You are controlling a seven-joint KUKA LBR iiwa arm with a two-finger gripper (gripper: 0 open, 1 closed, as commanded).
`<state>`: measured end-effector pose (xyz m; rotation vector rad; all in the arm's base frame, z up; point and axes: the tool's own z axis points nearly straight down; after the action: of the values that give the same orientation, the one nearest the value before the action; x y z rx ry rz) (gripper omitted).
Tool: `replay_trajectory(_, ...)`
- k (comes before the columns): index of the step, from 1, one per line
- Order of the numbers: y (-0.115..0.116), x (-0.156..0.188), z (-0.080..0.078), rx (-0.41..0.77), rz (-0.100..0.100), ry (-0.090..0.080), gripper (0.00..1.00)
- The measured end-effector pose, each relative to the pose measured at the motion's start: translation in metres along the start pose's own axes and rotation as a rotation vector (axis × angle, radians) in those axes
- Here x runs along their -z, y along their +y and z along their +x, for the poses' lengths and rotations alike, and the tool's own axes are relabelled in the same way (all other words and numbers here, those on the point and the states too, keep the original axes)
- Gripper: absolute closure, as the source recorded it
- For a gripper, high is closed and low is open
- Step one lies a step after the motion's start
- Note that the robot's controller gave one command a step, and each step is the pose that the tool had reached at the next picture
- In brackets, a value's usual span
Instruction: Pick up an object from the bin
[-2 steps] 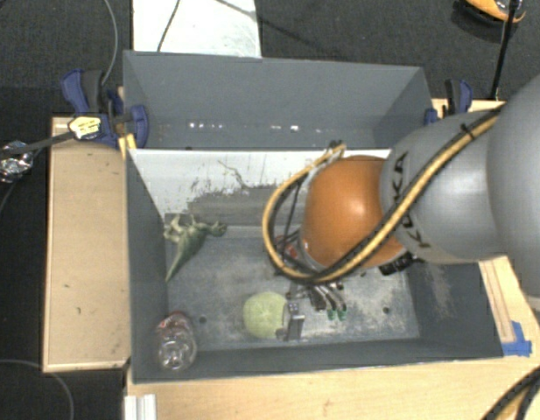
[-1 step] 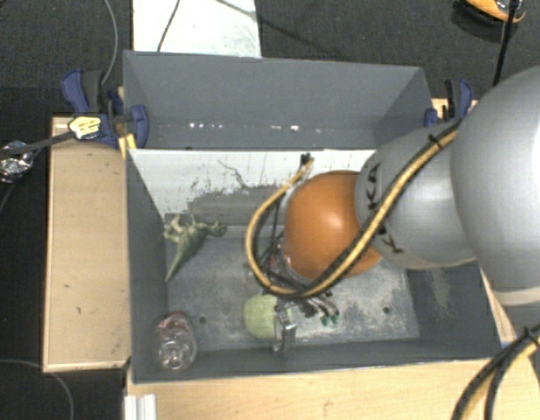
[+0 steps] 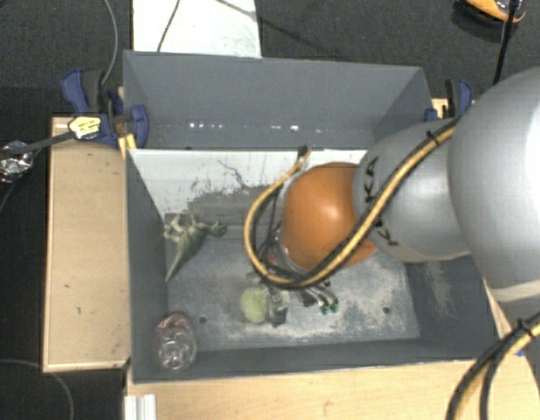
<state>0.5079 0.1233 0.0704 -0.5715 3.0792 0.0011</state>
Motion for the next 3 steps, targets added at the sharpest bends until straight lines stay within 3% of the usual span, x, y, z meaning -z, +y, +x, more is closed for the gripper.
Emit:
replay_trajectory(1, 0.000, 0.000, 0.000, -0.002, 0.000, 0.000, 1.00)
replay_trajectory(3, -0.011, 0.000, -0.025, 0.078, 0.000, -0.003, 1.00)
